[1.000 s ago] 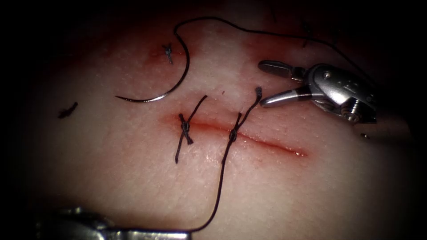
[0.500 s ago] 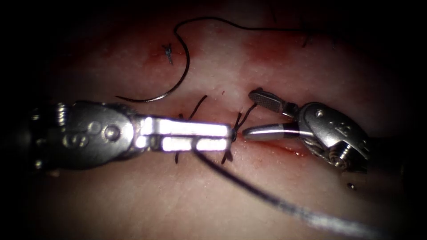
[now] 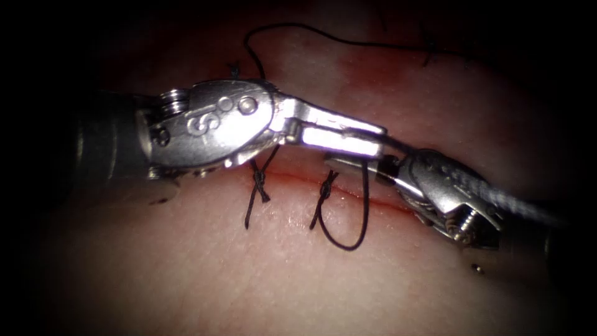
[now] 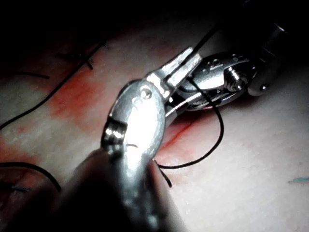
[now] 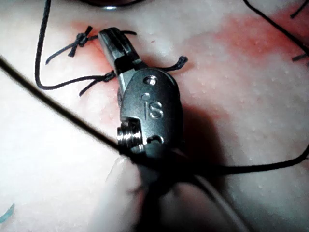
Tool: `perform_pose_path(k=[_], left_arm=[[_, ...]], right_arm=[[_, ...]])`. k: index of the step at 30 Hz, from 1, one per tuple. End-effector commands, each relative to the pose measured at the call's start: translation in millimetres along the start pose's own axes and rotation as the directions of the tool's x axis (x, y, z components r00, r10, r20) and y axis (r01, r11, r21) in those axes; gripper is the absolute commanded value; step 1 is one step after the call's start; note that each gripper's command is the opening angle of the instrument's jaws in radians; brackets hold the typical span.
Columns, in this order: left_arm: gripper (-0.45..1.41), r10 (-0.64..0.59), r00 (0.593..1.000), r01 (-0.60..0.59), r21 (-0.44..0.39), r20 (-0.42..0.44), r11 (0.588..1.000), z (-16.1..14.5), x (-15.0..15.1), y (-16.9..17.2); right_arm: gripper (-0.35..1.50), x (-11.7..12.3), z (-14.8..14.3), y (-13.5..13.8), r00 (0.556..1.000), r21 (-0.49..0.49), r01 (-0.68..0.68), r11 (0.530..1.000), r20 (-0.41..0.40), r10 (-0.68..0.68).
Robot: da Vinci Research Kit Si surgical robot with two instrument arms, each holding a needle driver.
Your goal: Wound Closure
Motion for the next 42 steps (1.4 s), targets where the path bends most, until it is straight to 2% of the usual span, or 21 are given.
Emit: perform_pose_path(k=[1,9,14,15,17,21,27,31,35,38,42], left_arm=[[-0.45,-0.003,1.0,0.003,-0.002,-0.001,1.0,0.5,-1.3,-0.7],[-0.45,-0.037,0.999,0.037,0.021,0.017,0.999,-1.0,-6.7,-3.7],[-0.45,-0.056,0.998,0.056,0.044,0.019,0.997,-1.6,-10.4,-3.9],[-0.45,-0.056,0.998,0.056,0.044,0.019,0.997,-1.6,-10.4,-3.9],[-0.45,-0.062,0.998,0.061,0.068,0.016,0.996,-2.0,-12.8,-3.7],[-0.45,-0.063,0.998,0.063,0.098,0.004,0.993,-2.7,-14.2,-3.4],[-0.45,-0.042,0.998,0.047,0.144,-0.037,0.989,-4.3,-15.3,-1.7],[-0.45,-0.032,0.998,0.039,0.157,-0.05,0.987,-4.8,-15.7,-0.3],[-0.45,-0.016,0.998,0.027,0.178,-0.062,0.984,-5.2,-16.3,2.3],[-0.45,-0.01,0.997,0.023,0.192,-0.071,0.981,-4.7,-16.2,3.7],[-0.45,-0.007,0.998,0.02,0.193,-0.068,0.981,-3.8,-15.9,4.8]], right_arm=[[-0.33,-0.9,0.9,-1.1,1.0,0.002,0.007,1.0,-0.001,-0.007],[-0.35,-1.1,1.4,-2.0,0.993,0.111,0.062,0.992,-0.11,-0.05],[-0.35,-0.7,1.7,-2.2,0.983,0.165,0.085,0.983,-0.176,-0.056],[-0.35,-0.7,1.7,-2.2,0.983,0.165,0.085,0.983,-0.176,-0.056],[-0.35,0.0,1.7,-2.4,0.976,0.193,0.082,0.978,-0.214,-0.04],[-0.35,0.2,1.8,-2.8,0.968,0.208,0.079,0.975,-0.248,-0.026],[-0.35,0.2,1.5,-2.6,0.948,0.147,0.055,0.988,-0.319,-0.005],[-0.35,0.1,1.3,-2.3,0.945,0.092,0.031,0.995,-0.328,0.001],[-0.35,-0.2,1.1,-1.7,0.939,-0.003,-0.074,0.997,-0.336,0.068],[-0.35,-1.0,1.1,-1.3,0.947,-0.063,-0.125,0.99,-0.305,0.1],[-0.35,-1.8,0.6,-0.7,0.933,-0.109,-0.222,0.969,-0.312,0.179]])
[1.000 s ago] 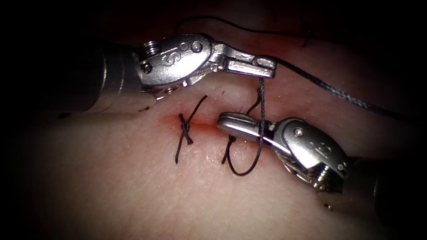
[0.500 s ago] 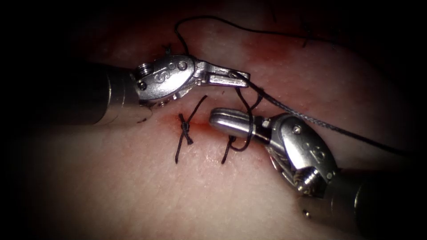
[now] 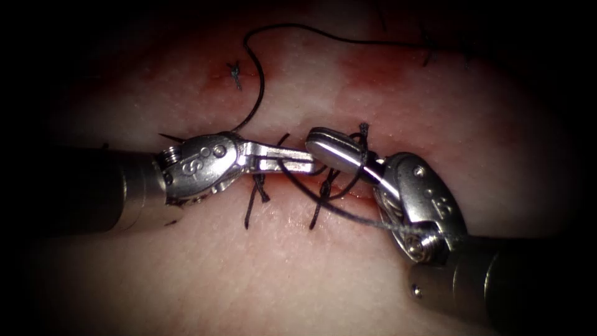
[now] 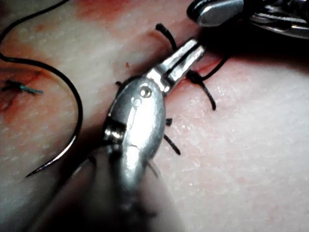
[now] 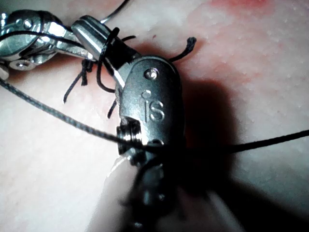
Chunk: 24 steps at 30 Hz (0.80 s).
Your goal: Wound Closure
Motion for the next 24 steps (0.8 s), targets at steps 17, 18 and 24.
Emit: perform_pose_path(k=[17,18,24], left_arm=[[-0.45,0.027,0.999,-0.027,-0.002,0.047,1.0,3.6,-1.3,-0.4],[-0.45,0.027,0.998,-0.027,-0.002,0.053,1.0,3.5,-1.4,-0.6],[-0.45,0.033,0.995,-0.033,0.0,0.092,0.999,2.9,-2.5,-1.4]], right_arm=[[0.74,-1.4,-0.6,0.4,0.942,-0.425,-0.209,0.881,0.155,0.299],[0.83,-1.4,-0.7,0.4,0.942,-0.436,-0.213,0.875,0.146,0.302],[0.91,-1.6,-1.4,0.7,0.942,-0.484,-0.242,0.841,0.09,0.323]])
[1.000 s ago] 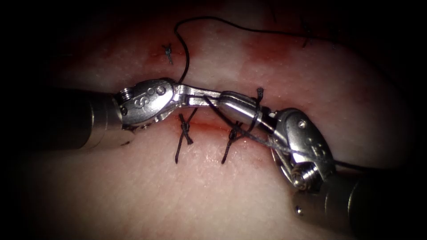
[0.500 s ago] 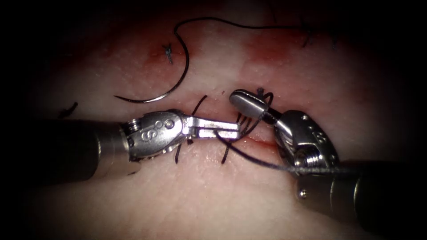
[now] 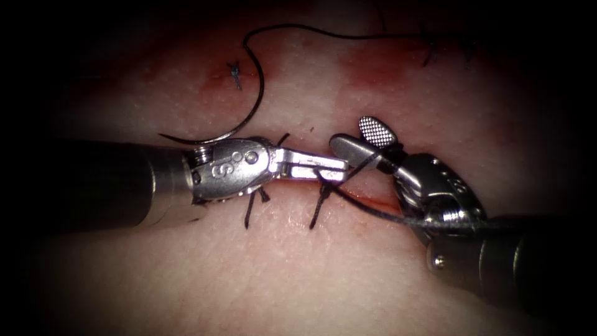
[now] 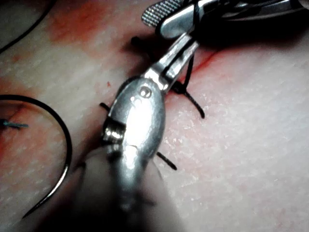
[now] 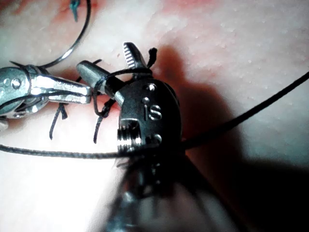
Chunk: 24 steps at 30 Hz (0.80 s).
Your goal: Wound Closure
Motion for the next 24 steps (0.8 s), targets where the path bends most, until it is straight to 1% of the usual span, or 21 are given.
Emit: perform_pose_path(k=[1,3,5,8,10,18,21,24], left_arm=[[-0.45,0.0,1.0,0.0,0.001,0.003,1.0,0.5,-0.9,0.1],[-0.45,0.005,1.0,-0.005,-0.004,0.017,1.0,0.6,-1.4,0.2],[-0.45,0.009,1.0,-0.009,-0.004,0.025,1.0,0.7,-1.8,0.2],[-0.45,0.011,0.999,-0.01,-0.004,0.036,1.0,1.2,-2.1,0.0],[-0.45,0.01,0.999,-0.01,-0.003,0.041,1.0,1.5,-2.1,-0.2],[-0.45,0.003,0.997,-0.003,-0.006,0.076,1.0,2.6,-1.9,-1.2],[-0.45,-0.001,0.997,0.001,-0.005,0.078,1.0,2.7,-1.7,-1.6],[-0.45,0.01,0.995,-0.008,-0.017,0.101,1.0,2.7,-1.6,-1.8]], right_arm=[[0.91,-1.1,0.4,0.1,1.0,-0.004,-0.022,1.0,-0.003,0.022],[0.91,-1.3,0.5,0.4,0.999,-0.019,-0.048,0.999,-0.003,0.047],[0.86,-1.5,0.7,0.7,0.998,-0.022,-0.066,0.998,0.01,0.066],[0.89,-1.9,0.9,1.1,0.996,-0.033,-0.085,0.996,0.014,0.085],[0.96,-2.1,1.0,1.4,0.995,-0.04,-0.1,0.994,0.02,0.101],[0.99,-2.3,1.4,2.3,0.989,-0.045,-0.145,0.988,0.031,0.146],[1.03,-2.9,1.9,2.8,0.984,-0.057,-0.163,0.985,0.059,0.166],[1.08,-3.6,2.6,3.5,0.98,-0.048,-0.183,0.982,0.073,0.186]])
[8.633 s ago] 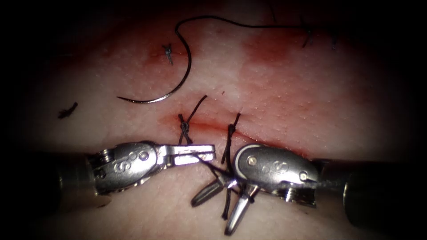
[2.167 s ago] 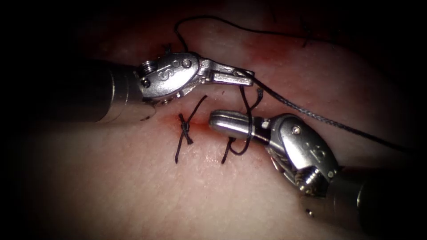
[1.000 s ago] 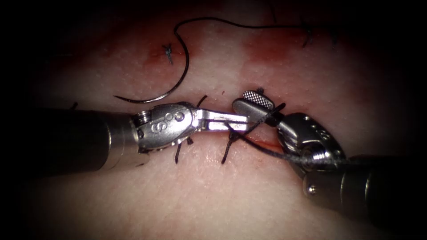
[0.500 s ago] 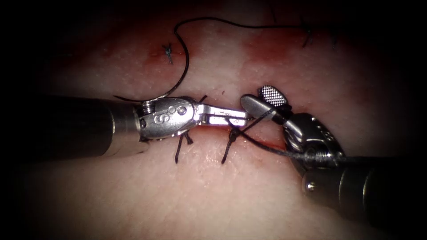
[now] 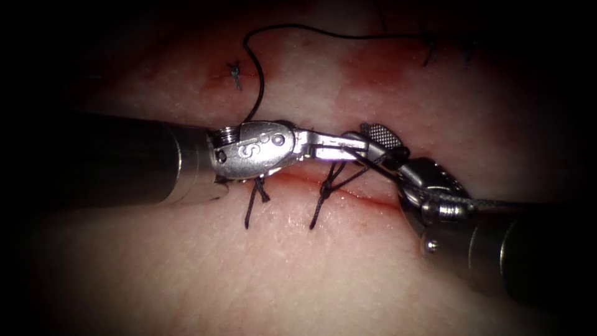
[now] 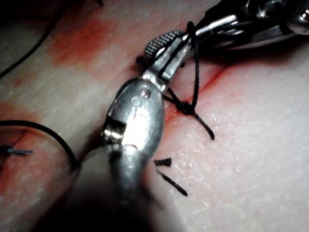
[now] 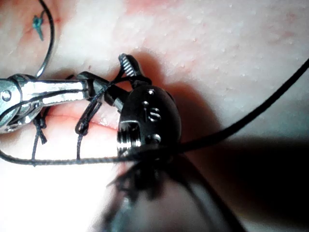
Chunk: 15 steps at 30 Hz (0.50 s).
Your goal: Wound Closure
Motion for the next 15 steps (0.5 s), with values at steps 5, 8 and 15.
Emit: perform_pose_path(k=[5,8,15], left_arm=[[-0.45,0.005,1.0,-0.004,-0.017,0.025,1.0,0.5,-1.0,0.2],[-0.45,0.011,0.999,-0.01,-0.024,0.038,1.0,0.5,-1.6,0.3],[-0.45,0.029,0.997,-0.026,-0.038,0.074,0.999,0.5,-4.0,0.7]], right_arm=[[1.11,-1.5,1.5,0.3,1.0,0.006,-0.01,1.0,0.024,0.01],[1.13,-1.8,1.8,0.0,1.0,0.007,-0.011,1.0,0.024,0.011],[1.18,-1.9,2.2,0.5,0.999,-0.001,-0.005,1.0,0.035,0.005]])
